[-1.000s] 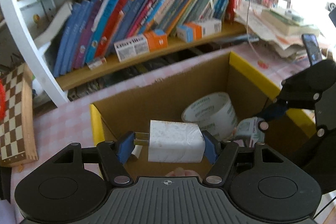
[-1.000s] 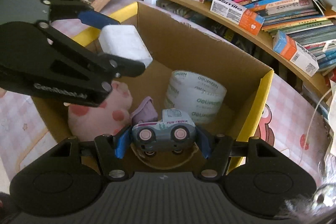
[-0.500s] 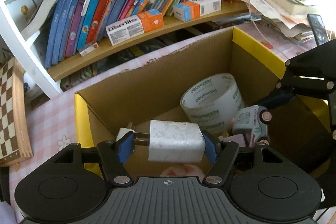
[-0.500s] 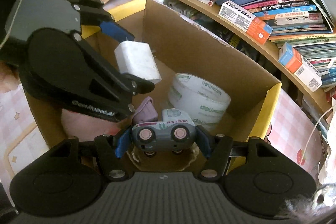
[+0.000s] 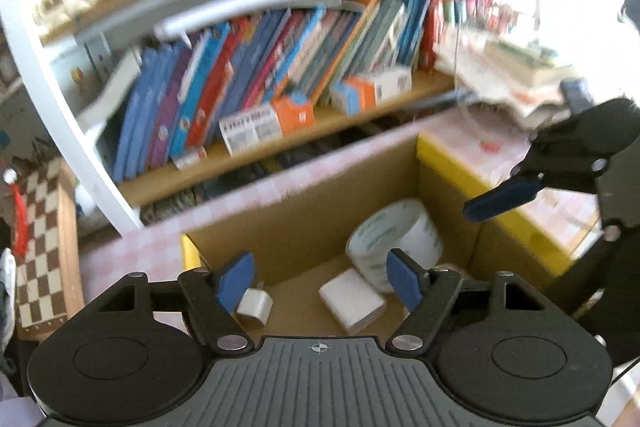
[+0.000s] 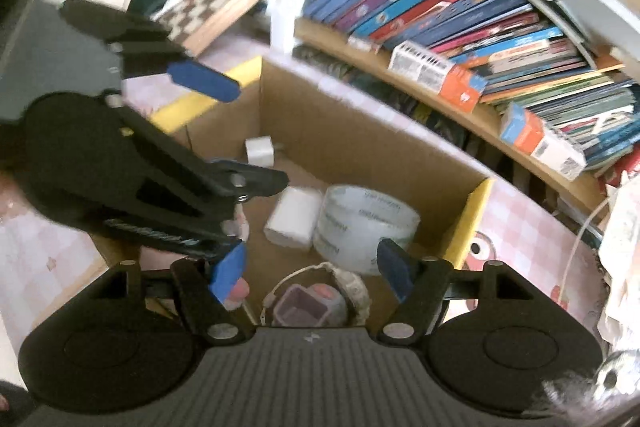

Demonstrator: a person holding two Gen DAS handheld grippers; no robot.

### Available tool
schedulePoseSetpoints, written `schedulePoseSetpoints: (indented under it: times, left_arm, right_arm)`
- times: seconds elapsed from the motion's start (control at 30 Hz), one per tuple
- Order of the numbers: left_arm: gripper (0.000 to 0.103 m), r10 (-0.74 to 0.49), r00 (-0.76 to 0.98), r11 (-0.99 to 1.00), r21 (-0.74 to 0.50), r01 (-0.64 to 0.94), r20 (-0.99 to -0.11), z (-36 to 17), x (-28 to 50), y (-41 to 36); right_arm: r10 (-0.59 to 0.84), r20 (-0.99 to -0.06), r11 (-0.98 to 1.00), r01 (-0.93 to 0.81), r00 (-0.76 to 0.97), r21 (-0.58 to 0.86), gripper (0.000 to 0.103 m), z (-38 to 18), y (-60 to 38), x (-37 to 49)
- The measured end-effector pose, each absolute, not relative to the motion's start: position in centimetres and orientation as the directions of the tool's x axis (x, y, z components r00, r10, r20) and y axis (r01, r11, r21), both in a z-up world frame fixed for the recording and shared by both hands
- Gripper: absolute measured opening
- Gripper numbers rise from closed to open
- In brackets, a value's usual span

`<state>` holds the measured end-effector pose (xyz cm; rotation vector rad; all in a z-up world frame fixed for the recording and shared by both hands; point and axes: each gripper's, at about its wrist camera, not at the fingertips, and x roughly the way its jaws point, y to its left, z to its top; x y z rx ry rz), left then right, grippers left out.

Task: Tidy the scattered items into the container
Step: 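Withdraw both tools up out of the yellow box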

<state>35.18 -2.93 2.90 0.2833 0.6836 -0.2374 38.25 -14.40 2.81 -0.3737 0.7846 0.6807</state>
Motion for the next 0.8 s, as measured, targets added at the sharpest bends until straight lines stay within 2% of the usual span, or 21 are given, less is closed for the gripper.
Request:
schedulePoseSetpoints:
  times: [0.27,0.43,0.57,0.8]
  left_arm:
    - [0.086,-0.164,0.851,0.952,0.146,0.269,-0.499,8.2,28.8,-2.0]
    - [0.088,-0.182,0.875,0.968,0.077,0.241,-0.448,10.0,24.4,-0.1]
    - [0.088,-0.176,0.881,0.977,0.032,0.211,-0.438,9.8,21.0,1.1]
    - [0.092,-0.156,0.867,0.986,-0.023,0.165,-0.473,7.9,15.2,2.3]
  right_arm:
    - [0.479,-0.662,0.777,-0.629,0.577,0.014,0.076,7.2,-17.0,34.3]
    - [0.516,-0.618,0.807,-0.579,0.593,0.118,0.078,9.6,-19.4,30.7]
    - [0.505,-0.606,0.838,-0.517,0.614,0.175,0.078,10.0,-20.5,27.6]
    - [0.473,-0.623,0.876,-0.408,0.623,0.257,0.080,7.9,-20.7,21.3]
